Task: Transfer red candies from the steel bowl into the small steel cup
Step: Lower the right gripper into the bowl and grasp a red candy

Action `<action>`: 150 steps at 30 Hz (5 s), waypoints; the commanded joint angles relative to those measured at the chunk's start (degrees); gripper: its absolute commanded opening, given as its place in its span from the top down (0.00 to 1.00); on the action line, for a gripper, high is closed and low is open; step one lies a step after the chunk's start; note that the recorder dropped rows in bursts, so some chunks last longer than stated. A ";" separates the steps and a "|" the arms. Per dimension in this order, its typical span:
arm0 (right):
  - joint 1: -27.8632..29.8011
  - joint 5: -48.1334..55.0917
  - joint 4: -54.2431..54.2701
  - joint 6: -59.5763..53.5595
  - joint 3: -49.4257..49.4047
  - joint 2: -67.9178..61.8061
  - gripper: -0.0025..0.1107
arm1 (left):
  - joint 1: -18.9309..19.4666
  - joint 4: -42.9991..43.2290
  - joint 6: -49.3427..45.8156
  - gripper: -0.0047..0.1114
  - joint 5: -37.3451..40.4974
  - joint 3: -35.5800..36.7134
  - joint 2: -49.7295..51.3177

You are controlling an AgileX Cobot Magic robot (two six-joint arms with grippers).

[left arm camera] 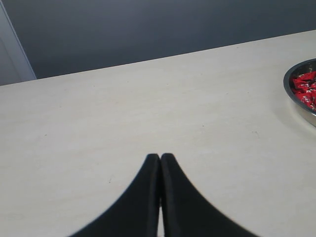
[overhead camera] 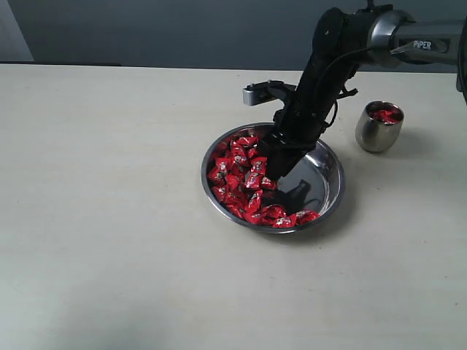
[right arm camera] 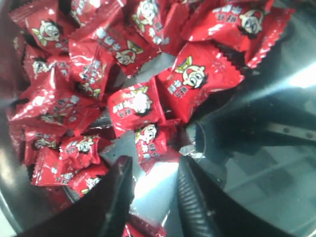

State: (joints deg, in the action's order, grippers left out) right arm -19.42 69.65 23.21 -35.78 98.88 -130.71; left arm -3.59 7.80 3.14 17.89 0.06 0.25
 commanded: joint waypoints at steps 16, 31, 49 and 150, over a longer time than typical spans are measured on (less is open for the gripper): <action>-3.44 -3.13 -1.57 -0.18 0.26 -1.04 0.63 | -0.60 -0.02 0.32 0.96 -0.20 -0.06 -0.25; -4.73 -3.84 -5.08 0.90 0.26 -1.04 0.63 | -0.60 -0.02 0.32 0.96 -0.20 -0.06 -0.25; -4.61 -3.57 -7.67 0.90 0.26 0.10 0.95 | -0.60 -0.02 0.32 0.96 -0.20 -0.06 -0.25; -3.53 -7.97 -9.95 4.60 0.26 1.17 0.66 | -0.60 -0.02 0.32 0.96 -0.20 -0.06 -0.25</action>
State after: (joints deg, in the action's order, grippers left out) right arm -23.03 60.88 12.78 -30.94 99.01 -129.83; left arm -3.59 7.80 3.14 17.89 0.06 0.25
